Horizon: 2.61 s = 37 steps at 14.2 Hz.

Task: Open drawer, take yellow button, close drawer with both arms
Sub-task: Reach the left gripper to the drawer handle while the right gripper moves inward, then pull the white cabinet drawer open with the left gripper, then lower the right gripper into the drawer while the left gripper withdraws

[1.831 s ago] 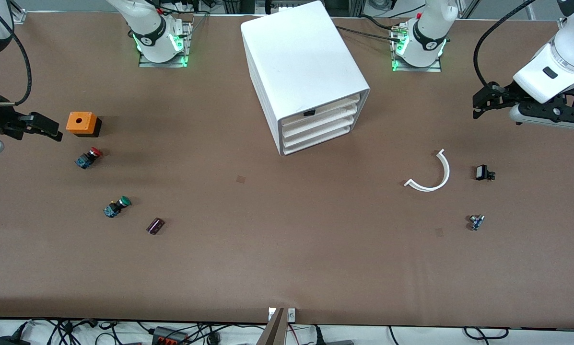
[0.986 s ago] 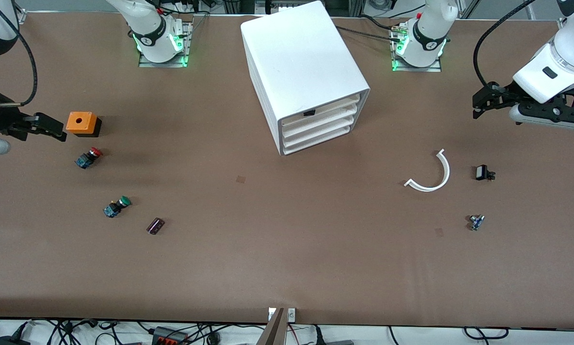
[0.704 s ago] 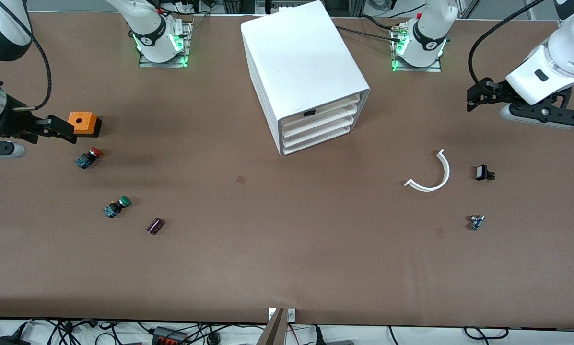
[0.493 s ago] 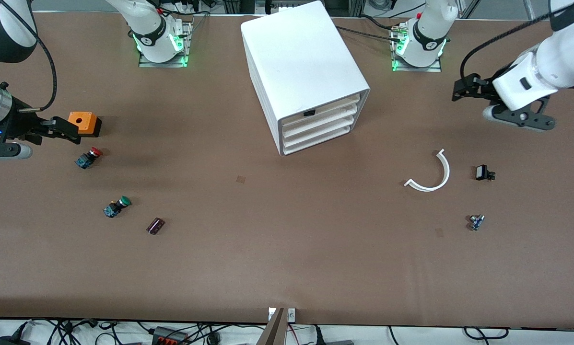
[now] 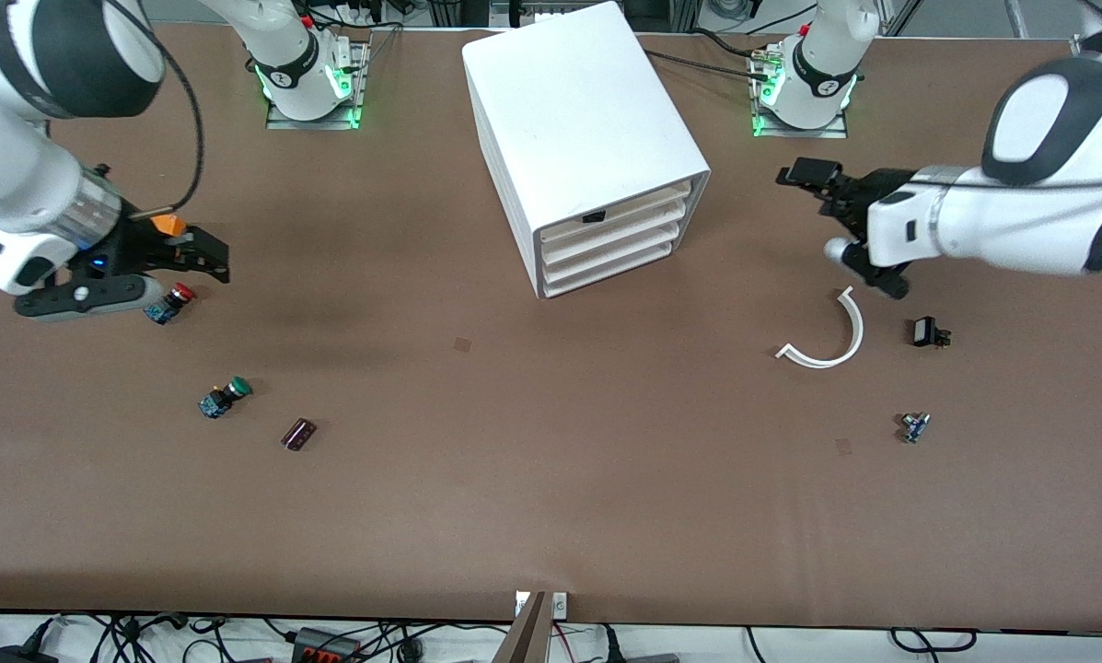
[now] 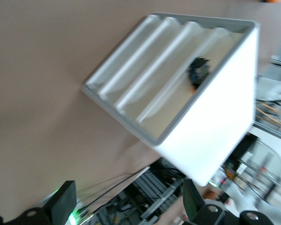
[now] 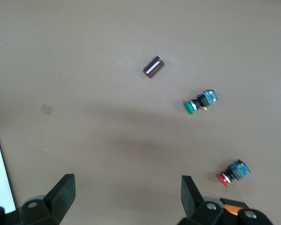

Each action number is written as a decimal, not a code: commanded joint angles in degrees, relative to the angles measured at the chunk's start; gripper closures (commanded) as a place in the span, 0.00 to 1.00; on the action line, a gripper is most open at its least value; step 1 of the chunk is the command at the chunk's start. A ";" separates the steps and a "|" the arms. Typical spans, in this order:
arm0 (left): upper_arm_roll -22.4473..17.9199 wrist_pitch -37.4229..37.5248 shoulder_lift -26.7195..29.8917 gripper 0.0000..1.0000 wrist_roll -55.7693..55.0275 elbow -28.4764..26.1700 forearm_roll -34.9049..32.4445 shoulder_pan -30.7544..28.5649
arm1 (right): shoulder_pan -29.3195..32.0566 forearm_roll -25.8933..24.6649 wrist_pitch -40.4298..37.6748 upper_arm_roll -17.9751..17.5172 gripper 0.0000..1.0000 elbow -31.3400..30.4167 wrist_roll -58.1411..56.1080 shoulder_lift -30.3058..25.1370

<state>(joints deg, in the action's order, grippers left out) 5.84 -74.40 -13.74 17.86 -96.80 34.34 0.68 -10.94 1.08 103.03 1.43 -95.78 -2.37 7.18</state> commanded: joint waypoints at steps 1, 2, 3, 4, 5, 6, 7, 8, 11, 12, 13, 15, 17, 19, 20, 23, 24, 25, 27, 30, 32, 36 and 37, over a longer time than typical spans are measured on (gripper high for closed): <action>-0.04 -1.52 -7.69 0.00 10.05 1.53 8.25 1.16 | -2.06 0.77 1.73 0.32 0.00 0.95 0.87 1.43; -0.04 -3.27 -9.10 0.00 13.13 0.83 10.02 1.86 | -2.59 0.94 2.26 0.32 0.00 1.12 0.96 2.13; -0.04 -5.55 -10.51 0.00 15.69 -0.48 13.43 2.48 | -3.64 1.90 3.13 0.32 0.00 1.65 0.96 2.40; -0.04 -7.32 -11.48 0.03 17.63 -2.84 17.91 3.18 | -4.26 3.30 3.40 0.32 0.00 2.52 0.96 3.01; -0.04 -8.99 -11.84 0.11 19.91 -5.13 21.08 4.49 | -4.79 4.71 3.40 0.41 0.00 3.49 0.96 4.06; -0.04 -9.70 -12.62 0.18 22.19 -6.37 22.42 5.11 | -5.58 6.12 3.40 0.41 0.00 4.37 0.88 4.68; -0.04 -9.71 -13.85 0.23 23.87 -7.25 23.65 5.29 | -6.11 7.35 3.40 0.41 0.00 4.90 0.88 5.38; -0.04 -9.79 -14.47 0.27 25.80 -8.13 24.19 5.73 | -6.98 7.53 3.40 0.41 0.00 4.99 0.88 5.74; -0.04 -9.79 -15.44 0.38 31.35 -11.11 26.29 5.82 | -9.01 7.62 3.49 0.41 0.00 5.08 0.88 6.44; 0.04 -9.79 -15.27 0.38 31.53 -13.22 28.48 5.82 | -9.62 7.62 3.49 0.41 0.00 5.17 0.96 6.53; 0.39 -9.88 -14.92 0.39 32.40 -14.80 30.06 6.34 | -9.97 7.62 3.49 0.41 0.00 5.60 0.88 7.06; 0.84 -10.32 -14.92 0.46 33.46 -16.22 30.96 6.52 | -10.68 7.62 3.49 0.41 0.00 6.22 0.96 7.33; 2.15 -10.41 -14.74 0.63 33.64 -17.63 31.05 6.44 | -11.03 7.54 3.49 0.41 0.00 6.22 2.18 7.41; 2.42 -10.41 -14.04 0.71 33.64 -18.86 31.05 6.44 | -12.17 7.54 3.49 0.41 0.00 6.31 5.09 7.50; 2.42 -10.32 -13.95 0.80 33.64 -18.95 31.05 6.44 | -12.78 7.45 3.49 0.41 0.00 7.01 4.92 7.94; 2.33 -10.23 -14.12 0.98 33.91 -18.34 30.87 6.26 | -13.14 7.62 3.49 0.41 0.00 8.51 5.00 8.99; 2.33 -10.32 -14.30 0.99 33.91 -17.90 30.78 6.09 | -13.93 7.54 3.49 0.41 0.00 8.59 6.57 9.08; 2.16 -10.41 -14.74 0.99 33.82 -16.94 30.70 5.91 | -14.54 7.54 3.58 0.41 0.00 9.29 8.15 9.52; 1.46 -10.41 -15.88 0.99 33.64 -13.96 29.99 6.00 | -15.33 7.62 3.58 0.41 0.00 12.18 9.66 11.45; -0.74 -10.41 -19.91 0.99 33.47 -7.20 28.51 6.00 | -16.39 7.71 3.75 0.41 0.00 16.75 12.20 14.78; -1.36 -10.41 -23.42 0.99 33.64 -2.36 26.83 5.82 | -18.32 7.71 5.33 0.41 0.00 18.96 14.66 16.81; -1.71 -10.15 -25.82 0.76 33.12 1.44 26.65 5.03 | -22.19 7.71 11.65 0.41 0.00 19.40 16.78 19.80; -1.71 -10.06 -25.81 0.24 33.46 1.44 26.65 5.03 | -22.98 7.71 12.62 0.41 0.00 20.01 17.39 20.50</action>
<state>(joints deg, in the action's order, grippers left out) 4.46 -82.98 -37.39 51.08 -98.10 62.26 5.31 -32.30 8.00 114.50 1.39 -78.53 13.53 25.65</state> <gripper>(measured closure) 0.824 0.000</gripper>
